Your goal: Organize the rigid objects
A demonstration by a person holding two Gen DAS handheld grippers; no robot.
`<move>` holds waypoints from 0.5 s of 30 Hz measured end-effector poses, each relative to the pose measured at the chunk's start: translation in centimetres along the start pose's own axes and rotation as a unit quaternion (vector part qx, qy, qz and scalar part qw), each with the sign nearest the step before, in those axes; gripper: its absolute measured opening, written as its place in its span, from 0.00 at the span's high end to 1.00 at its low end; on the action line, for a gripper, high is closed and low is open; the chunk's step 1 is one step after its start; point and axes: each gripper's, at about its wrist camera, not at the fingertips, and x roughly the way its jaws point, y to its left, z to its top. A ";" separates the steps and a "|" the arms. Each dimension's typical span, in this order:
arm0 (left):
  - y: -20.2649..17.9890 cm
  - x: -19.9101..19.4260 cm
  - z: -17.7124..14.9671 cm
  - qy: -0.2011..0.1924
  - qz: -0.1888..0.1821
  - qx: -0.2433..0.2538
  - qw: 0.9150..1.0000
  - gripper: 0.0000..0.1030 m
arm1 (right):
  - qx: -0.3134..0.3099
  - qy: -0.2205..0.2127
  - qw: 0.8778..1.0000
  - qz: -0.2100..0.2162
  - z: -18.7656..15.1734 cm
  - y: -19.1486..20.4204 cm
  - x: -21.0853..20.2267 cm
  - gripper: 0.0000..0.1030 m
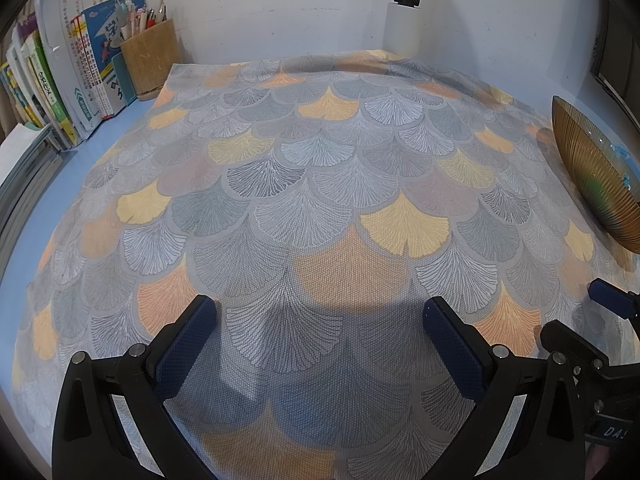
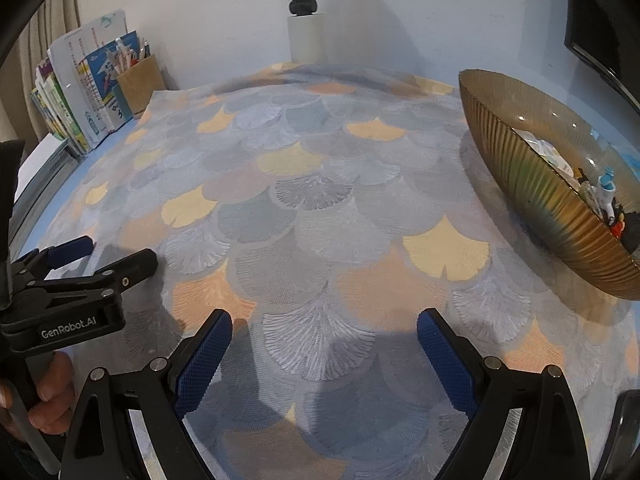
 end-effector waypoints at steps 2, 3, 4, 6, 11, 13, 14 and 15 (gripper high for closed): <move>0.0 0.0 0.0 0.000 0.000 0.000 1.000 0.00 | 0.000 0.000 1.000 -0.002 0.0 0.1 -0.1 0.10; 0.0 0.0 0.0 0.000 0.000 0.000 1.000 0.00 | -0.001 0.000 1.000 -0.003 0.0 0.1 -0.1 0.10; 0.0 0.0 0.0 0.000 0.000 0.000 1.000 0.00 | -0.001 0.001 1.000 -0.004 -0.1 0.1 -0.1 0.10; 0.0 0.0 0.0 0.000 0.000 0.000 1.000 0.00 | -0.001 0.001 1.000 -0.005 -0.1 0.1 -0.1 0.10; 0.0 0.0 0.0 0.000 0.000 0.000 1.000 0.00 | -0.002 0.002 1.000 -0.005 -0.1 0.2 -0.1 0.09; 0.0 0.0 0.0 0.000 0.000 0.001 1.000 0.00 | -0.004 0.003 1.000 -0.005 0.0 0.3 0.0 0.08; 0.0 0.0 -0.1 -0.001 0.000 0.002 1.000 0.00 | -0.005 0.004 1.000 -0.005 0.0 0.3 0.0 0.08; 0.0 0.0 -0.1 0.000 0.000 0.001 1.000 0.00 | -0.006 0.004 1.000 -0.005 0.0 0.3 0.1 0.08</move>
